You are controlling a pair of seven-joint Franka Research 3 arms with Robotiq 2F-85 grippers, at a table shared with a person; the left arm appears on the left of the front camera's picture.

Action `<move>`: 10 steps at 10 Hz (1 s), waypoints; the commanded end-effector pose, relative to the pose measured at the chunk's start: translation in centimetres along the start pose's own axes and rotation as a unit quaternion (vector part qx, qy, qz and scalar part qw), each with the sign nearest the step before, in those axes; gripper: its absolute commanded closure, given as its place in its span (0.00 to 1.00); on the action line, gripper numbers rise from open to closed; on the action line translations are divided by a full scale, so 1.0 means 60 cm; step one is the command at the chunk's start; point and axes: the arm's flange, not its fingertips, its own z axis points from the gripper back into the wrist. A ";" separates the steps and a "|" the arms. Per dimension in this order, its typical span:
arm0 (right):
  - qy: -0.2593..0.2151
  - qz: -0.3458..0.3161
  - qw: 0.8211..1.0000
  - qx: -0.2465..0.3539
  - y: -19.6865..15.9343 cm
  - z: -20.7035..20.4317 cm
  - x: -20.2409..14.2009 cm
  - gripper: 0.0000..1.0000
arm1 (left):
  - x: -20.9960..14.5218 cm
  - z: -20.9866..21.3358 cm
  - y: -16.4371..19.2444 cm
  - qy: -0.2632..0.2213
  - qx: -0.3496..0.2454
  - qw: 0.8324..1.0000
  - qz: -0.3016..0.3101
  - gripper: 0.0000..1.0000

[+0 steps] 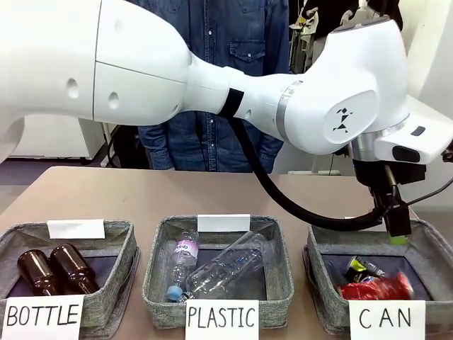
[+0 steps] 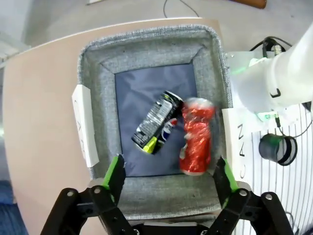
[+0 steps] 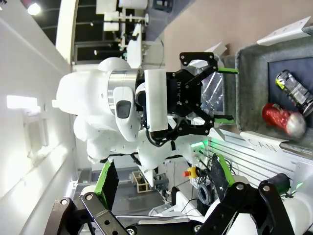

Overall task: Sort the can waste into the basket.
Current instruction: Pick up the can waste from the table and place it in the right Fabric basket.

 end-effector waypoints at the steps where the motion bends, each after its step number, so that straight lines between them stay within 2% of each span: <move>1: -0.005 0.009 1.000 0.003 -0.001 -0.001 0.003 0.00 | 0.007 0.002 0.003 0.003 0.001 1.000 0.003 0.00; 4: -0.005 0.009 1.000 0.003 -0.001 -0.001 0.003 0.00 | -0.003 0.016 0.007 -0.002 0.010 1.000 0.014 0.00; 5: -0.005 0.009 1.000 0.003 -0.001 -0.001 0.003 0.00 | -0.014 0.026 0.016 -0.001 0.001 1.000 0.023 0.00; 6: -0.005 0.009 1.000 0.003 -0.001 -0.001 0.003 0.00 | -0.047 0.060 0.029 0.016 -0.029 0.998 0.061 0.00; 7: 0.000 0.000 1.000 0.000 0.000 0.000 0.000 0.00 | -0.100 0.105 0.038 0.043 -0.064 0.993 0.093 0.00; 8: 0.032 0.011 0.999 0.028 0.009 -0.041 0.030 0.00 | -0.169 0.158 0.043 0.046 -0.093 0.983 0.149 0.00; 10: 0.115 0.011 0.992 0.055 0.018 -0.153 0.097 0.00 | -0.308 0.268 0.033 -0.007 -0.084 0.962 0.260 0.00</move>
